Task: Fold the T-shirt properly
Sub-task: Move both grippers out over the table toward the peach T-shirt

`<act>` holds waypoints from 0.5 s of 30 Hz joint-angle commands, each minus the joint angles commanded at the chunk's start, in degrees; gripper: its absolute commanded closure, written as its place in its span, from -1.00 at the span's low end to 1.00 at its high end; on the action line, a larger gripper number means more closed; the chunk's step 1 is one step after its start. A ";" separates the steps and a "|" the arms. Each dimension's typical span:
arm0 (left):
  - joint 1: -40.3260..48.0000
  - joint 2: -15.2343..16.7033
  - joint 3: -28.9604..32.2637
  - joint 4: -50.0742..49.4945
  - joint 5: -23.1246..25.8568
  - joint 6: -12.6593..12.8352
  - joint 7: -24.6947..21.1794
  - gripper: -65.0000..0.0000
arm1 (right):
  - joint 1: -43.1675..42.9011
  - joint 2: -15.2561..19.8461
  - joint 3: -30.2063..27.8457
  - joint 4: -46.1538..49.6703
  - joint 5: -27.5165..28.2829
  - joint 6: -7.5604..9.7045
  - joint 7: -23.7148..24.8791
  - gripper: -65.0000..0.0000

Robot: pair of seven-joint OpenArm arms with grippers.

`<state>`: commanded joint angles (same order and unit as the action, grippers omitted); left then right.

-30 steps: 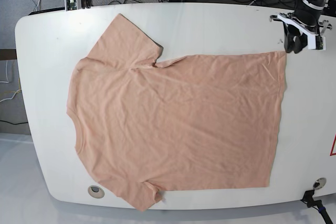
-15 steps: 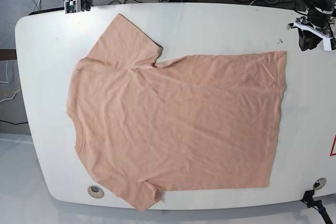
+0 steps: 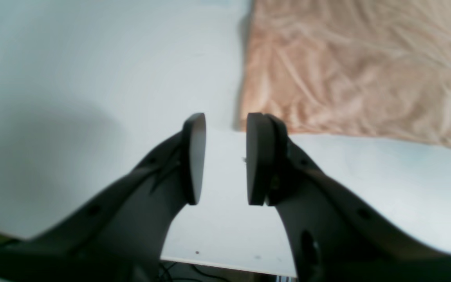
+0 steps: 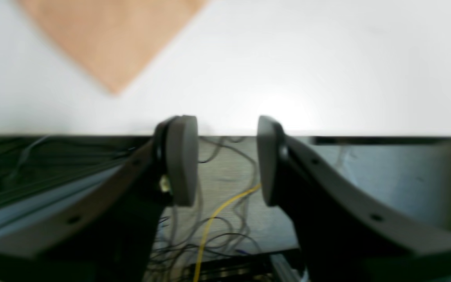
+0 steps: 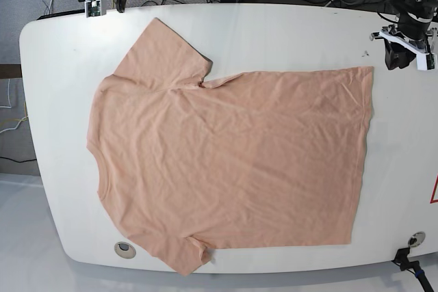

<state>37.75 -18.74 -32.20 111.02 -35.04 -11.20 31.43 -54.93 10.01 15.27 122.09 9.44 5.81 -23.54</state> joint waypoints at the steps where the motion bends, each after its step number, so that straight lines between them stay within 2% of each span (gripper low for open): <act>1: -0.07 -0.05 0.05 -0.14 -0.11 -0.14 -0.13 0.49 | 0.13 0.01 0.08 -0.10 0.10 -0.01 -0.03 0.19; 11: -0.39 -0.02 0.77 -0.30 -0.11 -0.43 0.24 0.49 | 1.26 -0.28 -0.04 -0.11 0.12 0.06 -0.40 0.17; 15: -0.96 -0.05 0.87 -0.59 -0.21 -0.66 0.18 0.49 | 2.33 -0.43 -0.30 0.11 0.24 0.12 -3.39 0.16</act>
<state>36.79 -18.78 -31.33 110.43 -35.25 -11.87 31.61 -52.61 9.58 14.97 122.20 9.68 5.93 -26.93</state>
